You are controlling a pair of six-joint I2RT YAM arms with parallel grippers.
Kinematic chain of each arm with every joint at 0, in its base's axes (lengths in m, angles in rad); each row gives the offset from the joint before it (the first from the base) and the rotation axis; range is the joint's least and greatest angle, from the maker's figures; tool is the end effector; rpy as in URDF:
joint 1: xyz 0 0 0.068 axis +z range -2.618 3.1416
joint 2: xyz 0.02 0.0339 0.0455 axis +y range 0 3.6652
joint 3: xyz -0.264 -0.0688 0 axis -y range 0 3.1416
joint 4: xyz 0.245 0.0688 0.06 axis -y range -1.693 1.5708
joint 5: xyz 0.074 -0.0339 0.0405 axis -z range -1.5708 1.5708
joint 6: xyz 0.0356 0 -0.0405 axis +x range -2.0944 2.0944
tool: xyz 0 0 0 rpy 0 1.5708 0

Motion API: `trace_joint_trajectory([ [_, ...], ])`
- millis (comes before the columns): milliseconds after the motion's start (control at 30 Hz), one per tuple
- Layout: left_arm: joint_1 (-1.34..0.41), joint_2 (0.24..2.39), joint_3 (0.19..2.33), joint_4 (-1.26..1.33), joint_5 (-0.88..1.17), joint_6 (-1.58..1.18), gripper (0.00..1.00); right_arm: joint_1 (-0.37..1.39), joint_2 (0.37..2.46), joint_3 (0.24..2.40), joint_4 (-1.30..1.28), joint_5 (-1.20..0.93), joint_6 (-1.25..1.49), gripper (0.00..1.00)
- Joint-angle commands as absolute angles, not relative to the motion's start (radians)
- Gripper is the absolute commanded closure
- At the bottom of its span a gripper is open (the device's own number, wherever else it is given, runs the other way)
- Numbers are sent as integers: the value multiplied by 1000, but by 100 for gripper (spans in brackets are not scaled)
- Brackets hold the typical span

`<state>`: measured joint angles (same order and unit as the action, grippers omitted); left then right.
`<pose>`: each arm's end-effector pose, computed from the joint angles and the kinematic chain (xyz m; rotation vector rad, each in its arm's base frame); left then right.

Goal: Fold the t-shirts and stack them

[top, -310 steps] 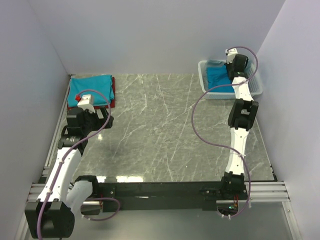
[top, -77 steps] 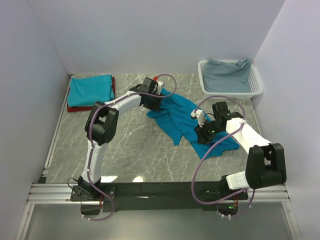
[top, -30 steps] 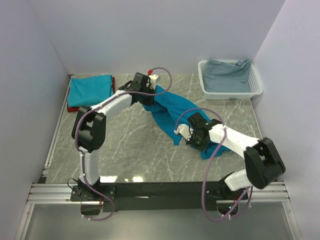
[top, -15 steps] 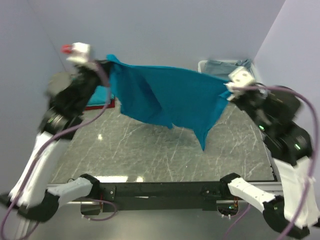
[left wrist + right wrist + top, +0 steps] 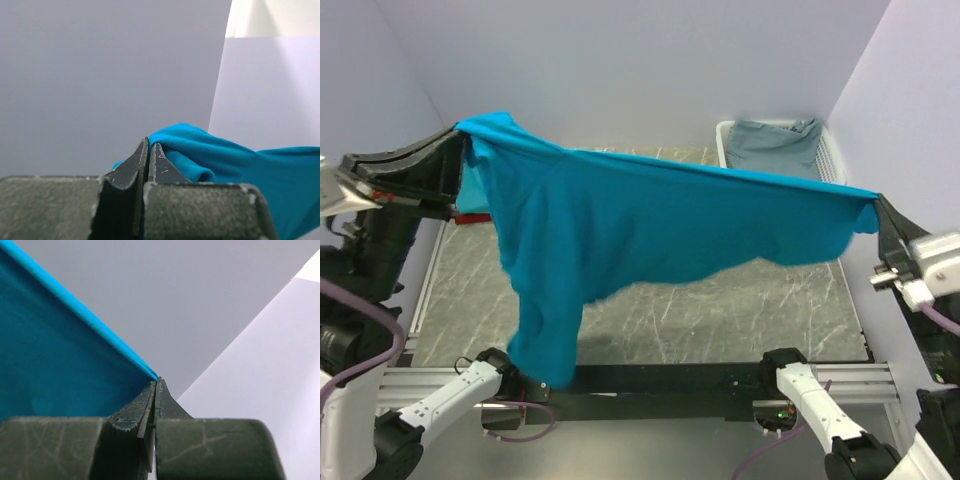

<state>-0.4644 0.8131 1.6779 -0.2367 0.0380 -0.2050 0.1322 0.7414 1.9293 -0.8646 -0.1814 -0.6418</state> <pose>0.0356 -0.0194 0.5950 0.1597 0.9476 -0.6361 -0.0360 0.0017 0.5761 -0.6179 1.0977 -0.3278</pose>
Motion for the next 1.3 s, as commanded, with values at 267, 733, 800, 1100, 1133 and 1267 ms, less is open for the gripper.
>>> trace_joint_trajectory([
  [267, -459, 847, 1294, -154, 3, -258, 99, 121, 794, 1397, -659, -204, -630, 100],
  [733, -292, 1790, 1619, -351, -222, -356, 31, 117, 1543, 1416, -319, -31, -402, 39],
  [800, -291, 1824, 1791, -421, -218, -339, 30, 112, 1499, 1395, -292, -35, -374, 34],
  [1100, -291, 1419, 1364, -325, 18, -285, 23, 106, 1250, 1079, -523, -468, -675, 35],
  [1133, -291, 1395, 1312, -322, 44, -293, 24, 107, 1246, 1043, -549, -453, -683, 36],
  [1267, -290, 1316, 1088, -321, 64, -336, 28, 65, 1287, 1005, -594, -408, -667, 39],
])
